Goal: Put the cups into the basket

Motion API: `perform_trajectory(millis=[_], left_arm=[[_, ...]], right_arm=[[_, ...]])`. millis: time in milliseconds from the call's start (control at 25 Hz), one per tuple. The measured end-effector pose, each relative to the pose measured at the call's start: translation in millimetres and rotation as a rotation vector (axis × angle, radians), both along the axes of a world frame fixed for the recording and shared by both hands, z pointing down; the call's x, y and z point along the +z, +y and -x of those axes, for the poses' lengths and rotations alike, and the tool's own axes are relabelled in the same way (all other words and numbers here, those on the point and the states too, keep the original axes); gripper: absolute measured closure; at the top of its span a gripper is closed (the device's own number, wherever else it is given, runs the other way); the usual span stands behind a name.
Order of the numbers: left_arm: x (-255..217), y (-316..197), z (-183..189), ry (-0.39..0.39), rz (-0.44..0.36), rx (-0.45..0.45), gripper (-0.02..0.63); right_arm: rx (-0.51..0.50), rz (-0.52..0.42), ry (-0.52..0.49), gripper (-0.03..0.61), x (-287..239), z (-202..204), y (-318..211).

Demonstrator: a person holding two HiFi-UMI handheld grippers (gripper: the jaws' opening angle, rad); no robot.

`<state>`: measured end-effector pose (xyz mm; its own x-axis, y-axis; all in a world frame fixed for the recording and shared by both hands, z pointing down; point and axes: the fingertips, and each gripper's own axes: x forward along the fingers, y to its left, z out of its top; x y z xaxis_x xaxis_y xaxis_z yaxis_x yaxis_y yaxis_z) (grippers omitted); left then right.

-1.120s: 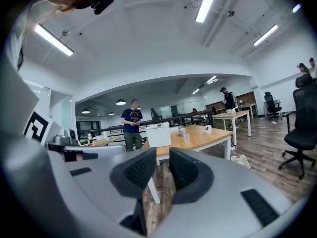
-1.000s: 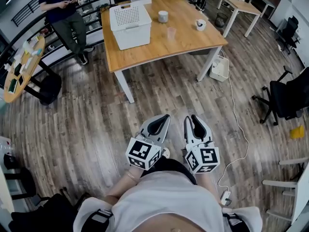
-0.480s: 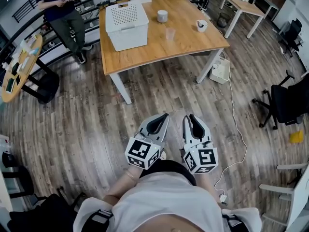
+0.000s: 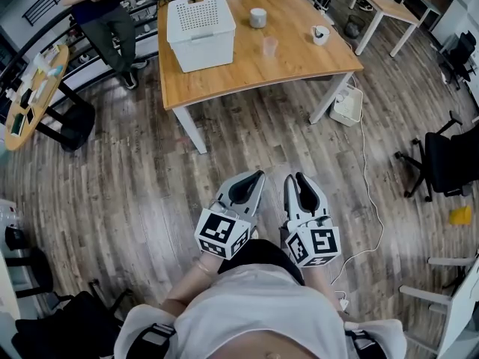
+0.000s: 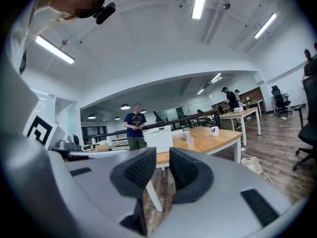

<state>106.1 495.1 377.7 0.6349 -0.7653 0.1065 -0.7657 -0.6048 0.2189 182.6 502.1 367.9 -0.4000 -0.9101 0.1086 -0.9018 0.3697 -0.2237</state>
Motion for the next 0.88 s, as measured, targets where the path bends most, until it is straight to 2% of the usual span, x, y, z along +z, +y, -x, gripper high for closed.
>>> perform_trajectory(millis=[240,480,880], left_arm=[[4,-17,-4,-0.001,0.007,0.004,0.606],[1,-44,-12,0.0,0.001,0.022,0.606],[6,-119,-23,0.006,0.022,0.062,0.606]], right_arm=[[-0.005,-0.003,0.036,0.5,1,-3,-19],[0.005,-0.004,0.021,0.495,0,-8,-44],[0.005,0.031,0.038,0.497,5,-9,-112]])
